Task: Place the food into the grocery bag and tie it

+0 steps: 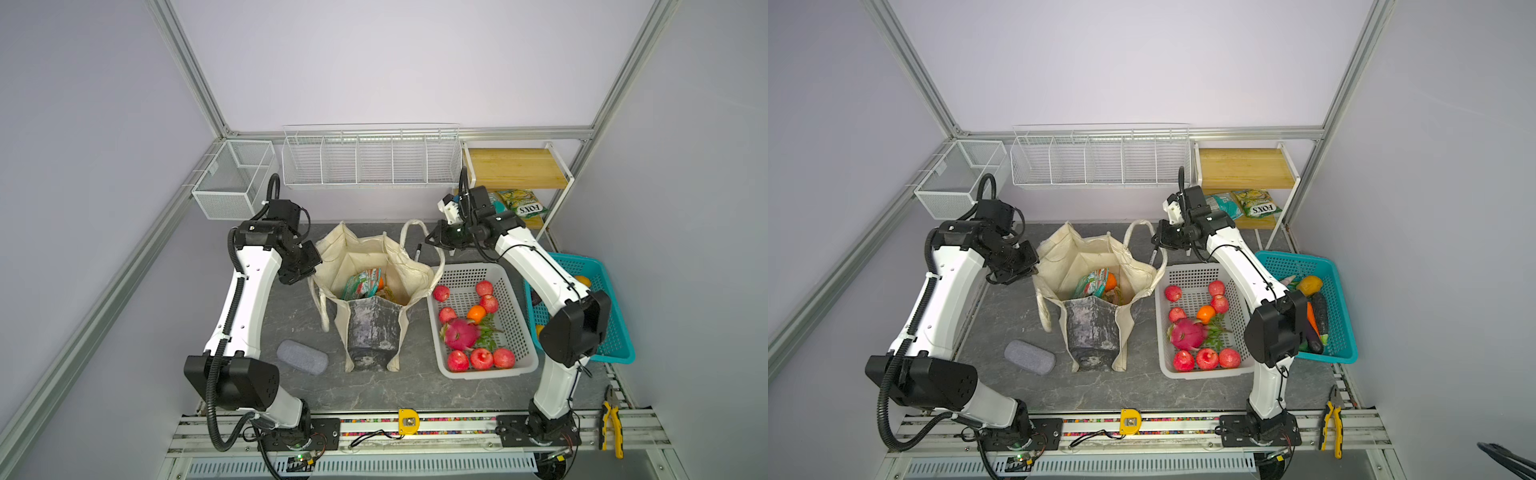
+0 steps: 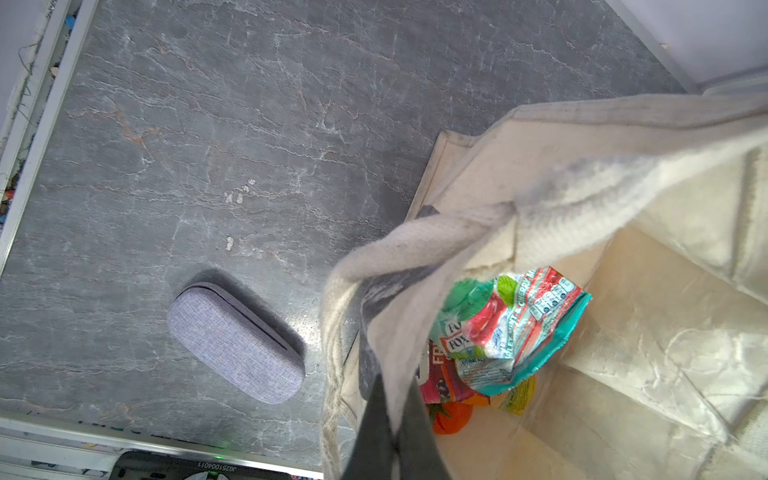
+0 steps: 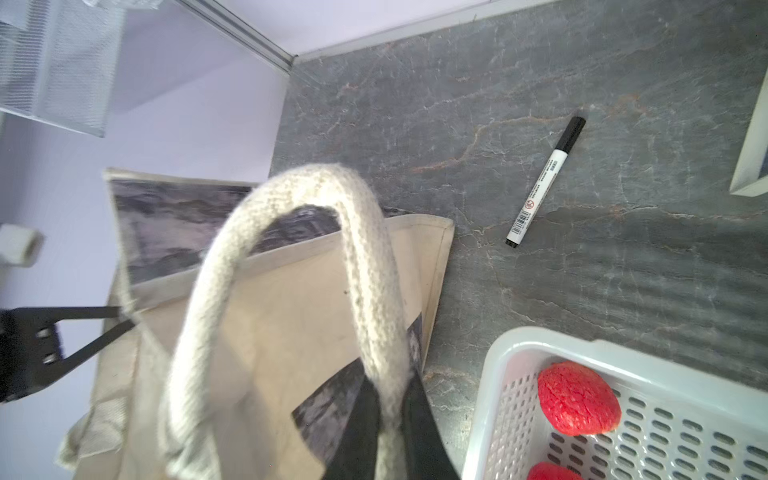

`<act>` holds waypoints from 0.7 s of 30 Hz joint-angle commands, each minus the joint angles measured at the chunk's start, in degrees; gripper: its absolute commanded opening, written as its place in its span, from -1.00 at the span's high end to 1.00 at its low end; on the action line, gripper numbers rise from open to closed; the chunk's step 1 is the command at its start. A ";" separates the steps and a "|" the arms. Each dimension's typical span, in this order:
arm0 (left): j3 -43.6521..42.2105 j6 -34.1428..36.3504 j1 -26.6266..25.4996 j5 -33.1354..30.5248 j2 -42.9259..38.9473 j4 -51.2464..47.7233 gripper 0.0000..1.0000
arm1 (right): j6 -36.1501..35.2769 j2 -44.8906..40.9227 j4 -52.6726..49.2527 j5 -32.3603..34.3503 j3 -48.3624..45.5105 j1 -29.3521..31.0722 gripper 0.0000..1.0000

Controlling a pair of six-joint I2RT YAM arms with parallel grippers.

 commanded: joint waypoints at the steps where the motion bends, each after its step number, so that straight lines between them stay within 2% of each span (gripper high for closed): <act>1: 2.52 -1.11 0.07 1.71 -1.64 1.51 1.00 | 1.58 -6.62 -0.87 -2.50 -0.26 0.09 0.85; 8: 4.42 -1.75 -1.45 3.99 -1.90 3.68 1.00 | 6.61 -12.73 4.17 -4.47 -4.80 0.03 0.85; 10: 4.38 -2.33 -1.62 4.58 -2.37 4.43 0.93 | 7.50 -13.63 5.22 -4.71 -6.02 -0.04 0.85; 11: 4.35 -2.62 -1.63 4.72 -2.77 4.76 0.85 | 7.88 -14.07 5.78 -4.70 -6.65 -0.02 0.86; 15: 4.52 -3.59 -1.63 3.25 -4.85 4.86 0.22 | 8.88 -15.65 7.06 -4.36 -8.45 0.01 0.85; 16: 4.55 -3.87 -1.63 2.34 -5.51 4.69 0.12 | 8.97 -16.01 7.15 -4.09 -8.74 -0.11 0.85; 18: 4.68 -4.55 -1.63 0.09 -7.01 3.79 -0.03 | 9.10 -16.80 7.47 -3.58 -9.36 -0.14 0.85; 21: 5.13 -6.66 -1.55 -5.58 -8.83 0.60 -0.15 | 9.50 -17.77 7.97 -2.95 -10.15 -0.21 0.85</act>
